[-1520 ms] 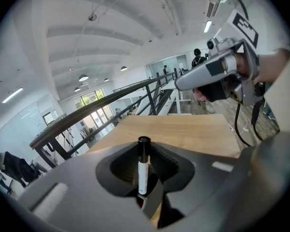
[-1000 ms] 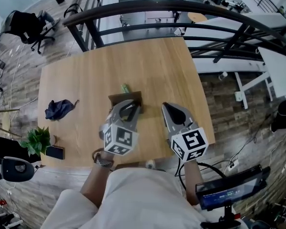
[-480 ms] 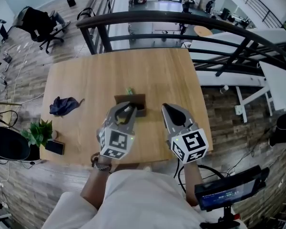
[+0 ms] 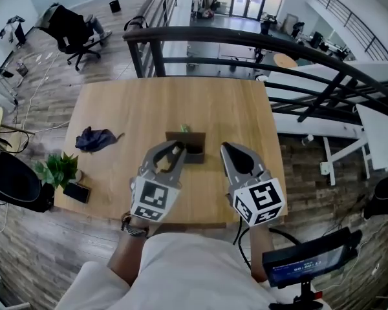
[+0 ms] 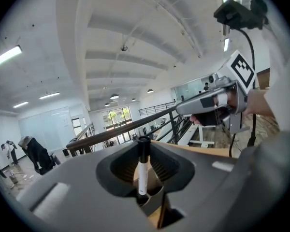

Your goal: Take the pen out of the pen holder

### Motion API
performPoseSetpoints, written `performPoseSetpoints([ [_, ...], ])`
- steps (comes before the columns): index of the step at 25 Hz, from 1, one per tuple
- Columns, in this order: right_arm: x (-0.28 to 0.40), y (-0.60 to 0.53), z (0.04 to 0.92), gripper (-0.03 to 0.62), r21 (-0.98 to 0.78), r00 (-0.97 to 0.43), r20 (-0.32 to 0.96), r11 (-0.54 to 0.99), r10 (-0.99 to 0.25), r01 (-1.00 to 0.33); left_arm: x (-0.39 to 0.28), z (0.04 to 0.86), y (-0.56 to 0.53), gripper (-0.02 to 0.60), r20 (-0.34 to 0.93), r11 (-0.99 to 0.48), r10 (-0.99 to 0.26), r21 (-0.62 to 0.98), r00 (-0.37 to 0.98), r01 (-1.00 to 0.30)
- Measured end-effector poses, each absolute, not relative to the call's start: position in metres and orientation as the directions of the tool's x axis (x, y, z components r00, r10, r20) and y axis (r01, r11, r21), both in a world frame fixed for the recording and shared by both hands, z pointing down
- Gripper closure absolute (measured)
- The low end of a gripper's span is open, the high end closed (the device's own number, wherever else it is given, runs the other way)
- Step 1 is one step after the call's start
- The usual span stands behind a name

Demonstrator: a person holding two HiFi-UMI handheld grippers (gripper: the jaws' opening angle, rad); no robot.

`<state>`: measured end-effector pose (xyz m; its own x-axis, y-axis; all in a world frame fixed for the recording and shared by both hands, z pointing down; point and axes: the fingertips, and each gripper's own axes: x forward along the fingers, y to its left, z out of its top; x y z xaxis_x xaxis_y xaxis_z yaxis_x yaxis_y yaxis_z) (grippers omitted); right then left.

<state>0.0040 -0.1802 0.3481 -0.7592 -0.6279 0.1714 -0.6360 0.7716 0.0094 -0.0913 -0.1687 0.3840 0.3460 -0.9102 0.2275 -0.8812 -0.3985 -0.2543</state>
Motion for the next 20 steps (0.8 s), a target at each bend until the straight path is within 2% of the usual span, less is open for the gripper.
performPoseSetpoints([
  [11, -0.009, -0.171, 0.331, 0.592, 0.026, -0.789, 0.143, 0.799, -0.597, -0.600, -0.094, 0.339, -0.146, 0.511, 0.129, -0.364, -0.931, -0.256, 0.341, -0.896],
  [20, -0.014, -0.176, 0.336, 0.594, 0.044, -0.781, 0.172, 0.797, -0.600, -0.602, -0.097, 0.339, -0.147, 0.511, 0.123, -0.357, -0.934, -0.258, 0.336, -0.898],
])
